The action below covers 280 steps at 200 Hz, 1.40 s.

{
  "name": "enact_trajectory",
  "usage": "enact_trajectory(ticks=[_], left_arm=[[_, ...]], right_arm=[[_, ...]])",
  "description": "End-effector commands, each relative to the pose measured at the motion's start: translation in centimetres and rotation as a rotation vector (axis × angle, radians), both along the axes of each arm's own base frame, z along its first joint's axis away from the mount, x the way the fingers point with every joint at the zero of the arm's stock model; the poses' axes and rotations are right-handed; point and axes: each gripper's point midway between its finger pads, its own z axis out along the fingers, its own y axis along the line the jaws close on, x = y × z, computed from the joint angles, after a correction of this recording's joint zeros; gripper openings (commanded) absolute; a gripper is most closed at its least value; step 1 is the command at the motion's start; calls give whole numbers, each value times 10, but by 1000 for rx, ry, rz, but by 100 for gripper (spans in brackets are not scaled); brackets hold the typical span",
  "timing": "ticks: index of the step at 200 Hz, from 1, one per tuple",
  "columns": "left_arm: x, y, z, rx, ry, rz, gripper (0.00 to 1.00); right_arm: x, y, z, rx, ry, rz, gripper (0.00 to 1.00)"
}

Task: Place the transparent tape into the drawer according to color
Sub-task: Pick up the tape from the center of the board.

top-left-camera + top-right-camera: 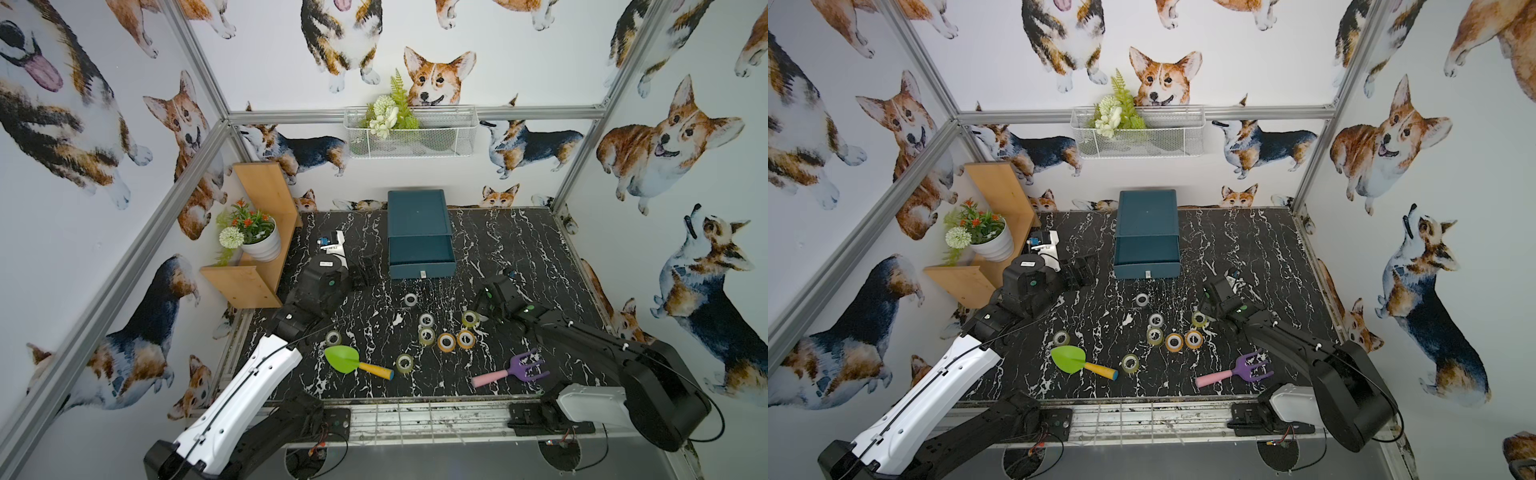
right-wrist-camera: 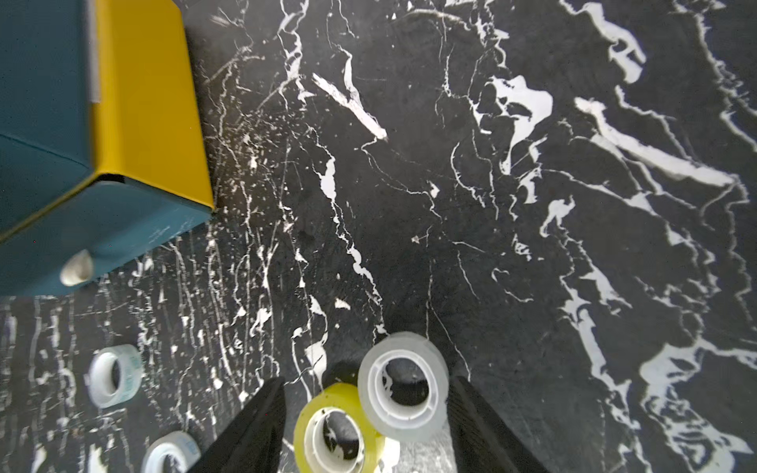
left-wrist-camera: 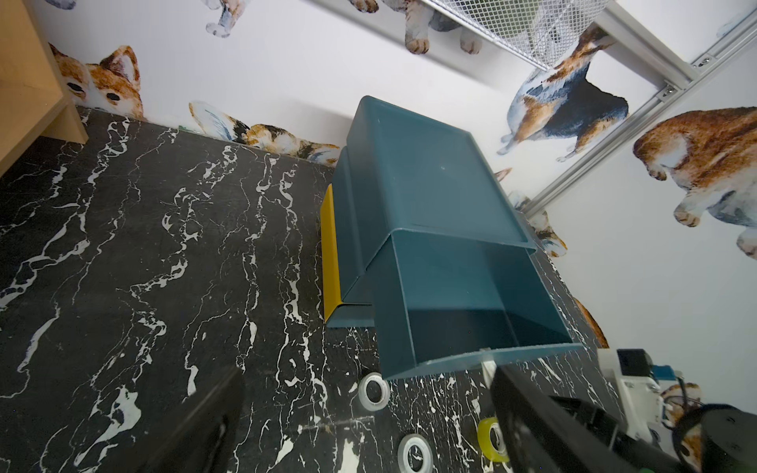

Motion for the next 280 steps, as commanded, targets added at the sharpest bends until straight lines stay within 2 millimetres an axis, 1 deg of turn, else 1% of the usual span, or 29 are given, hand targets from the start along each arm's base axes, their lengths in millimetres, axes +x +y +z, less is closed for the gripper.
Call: enact_trajectory(ticks=[1, 14, 22, 42, 64, 83, 97, 113, 133, 144, 147, 157, 178, 201, 206, 208, 210, 224, 251, 255, 280], left_arm=[[0, 1, 0, 17, -6, 5, 100], [0, -1, 0, 17, -5, -3, 100], [0, -1, 0, 16, -3, -2, 100], [0, 0, -1, 19, 0, 5, 100], [0, 2, -1, 24, -3, 14, 99], [0, 3, 1, 22, -10, 16, 100], [-1, 3, 2, 22, -14, 18, 100], [-1, 4, 3, 24, -17, 21, 100], [0, 4, 2, 24, -15, 24, 100], [0, 3, 2, 24, -13, 19, 99], [0, 3, 1, 24, -11, 17, 100], [0, 2, 1, 22, -10, 14, 100], [0, 1, 1, 22, -6, 12, 100], [1, 1, 1, 23, -6, 11, 100], [1, 1, 0, 25, -5, 11, 100], [1, 1, 0, 26, -5, 11, 100], [1, 1, 0, 26, -4, 11, 100], [0, 1, 1, 25, -7, 12, 99], [0, 1, 1, 25, -7, 10, 99], [1, 1, 1, 25, -7, 11, 100], [1, 1, 0, 24, -6, 9, 100]], right_arm=[[21, -6, 1, -70, -36, -13, 70], [26, -5, -7, -63, -26, -7, 69], [30, -3, -8, -56, -36, -4, 69], [31, -2, -16, -58, -13, -4, 67], [22, -1, -30, -58, 36, 10, 65], [9, -3, -44, -41, 71, 6, 65], [-1, -10, -56, -55, 106, -14, 65], [-10, -17, -63, -80, 132, -24, 65], [-18, -23, -64, -95, 139, -31, 64], [-20, -26, -61, -100, 133, -36, 64], [-20, -27, -60, -101, 132, -38, 61], [-20, -26, -56, -97, 125, -34, 61], [-21, -18, -50, -63, 118, 5, 62], [-27, -11, -50, -57, 141, 41, 62], [-29, -10, -51, -60, 150, 47, 62], [-30, -10, -52, -60, 153, 47, 65], [-31, -10, -52, -61, 158, 50, 66], [-36, -12, -56, -75, 177, 52, 66], [-41, -21, -59, -111, 187, 38, 64], [-41, -21, -59, -111, 185, 38, 60], [-40, -22, -59, -123, 183, 37, 53]])
